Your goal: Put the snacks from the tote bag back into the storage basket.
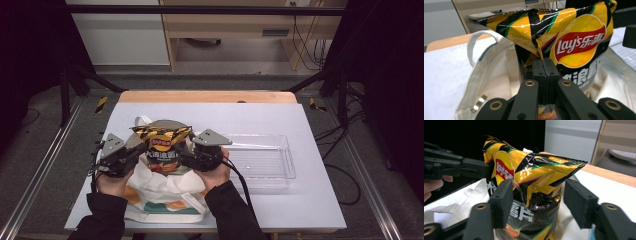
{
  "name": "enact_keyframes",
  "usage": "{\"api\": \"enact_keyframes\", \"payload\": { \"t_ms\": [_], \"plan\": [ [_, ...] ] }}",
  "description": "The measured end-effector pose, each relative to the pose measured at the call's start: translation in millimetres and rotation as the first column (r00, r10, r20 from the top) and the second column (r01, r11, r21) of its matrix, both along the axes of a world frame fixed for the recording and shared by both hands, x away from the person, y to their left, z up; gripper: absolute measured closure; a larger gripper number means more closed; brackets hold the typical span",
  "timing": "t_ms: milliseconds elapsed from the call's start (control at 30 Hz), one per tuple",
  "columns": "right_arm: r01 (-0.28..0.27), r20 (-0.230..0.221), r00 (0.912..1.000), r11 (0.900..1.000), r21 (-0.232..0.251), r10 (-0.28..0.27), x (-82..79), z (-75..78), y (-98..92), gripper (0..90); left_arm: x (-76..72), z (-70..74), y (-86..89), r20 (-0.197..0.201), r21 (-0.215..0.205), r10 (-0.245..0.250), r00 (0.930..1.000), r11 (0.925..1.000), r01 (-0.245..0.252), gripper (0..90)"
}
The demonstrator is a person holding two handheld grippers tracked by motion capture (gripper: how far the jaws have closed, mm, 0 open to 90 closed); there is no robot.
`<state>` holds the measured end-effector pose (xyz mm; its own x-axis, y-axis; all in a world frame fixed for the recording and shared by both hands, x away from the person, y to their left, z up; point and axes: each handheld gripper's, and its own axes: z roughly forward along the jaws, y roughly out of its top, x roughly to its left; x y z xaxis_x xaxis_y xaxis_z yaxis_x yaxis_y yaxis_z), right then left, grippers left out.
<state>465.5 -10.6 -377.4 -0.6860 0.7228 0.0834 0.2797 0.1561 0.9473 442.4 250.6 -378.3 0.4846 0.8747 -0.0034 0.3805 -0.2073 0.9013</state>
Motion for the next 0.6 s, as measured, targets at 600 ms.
{"api": "enact_keyframes", "payload": {
  "t_ms": [600],
  "plan": [
    [-0.022, -0.020, 0.9996, 0.999, 0.027, 0.022, 8.8, 4.0, 11.7, 40.5, -12.0, -4.0, 1.6, -0.003, 0.008, -0.012, 0.9999, 0.9999, 0.012, 89.9]
  ]
}}
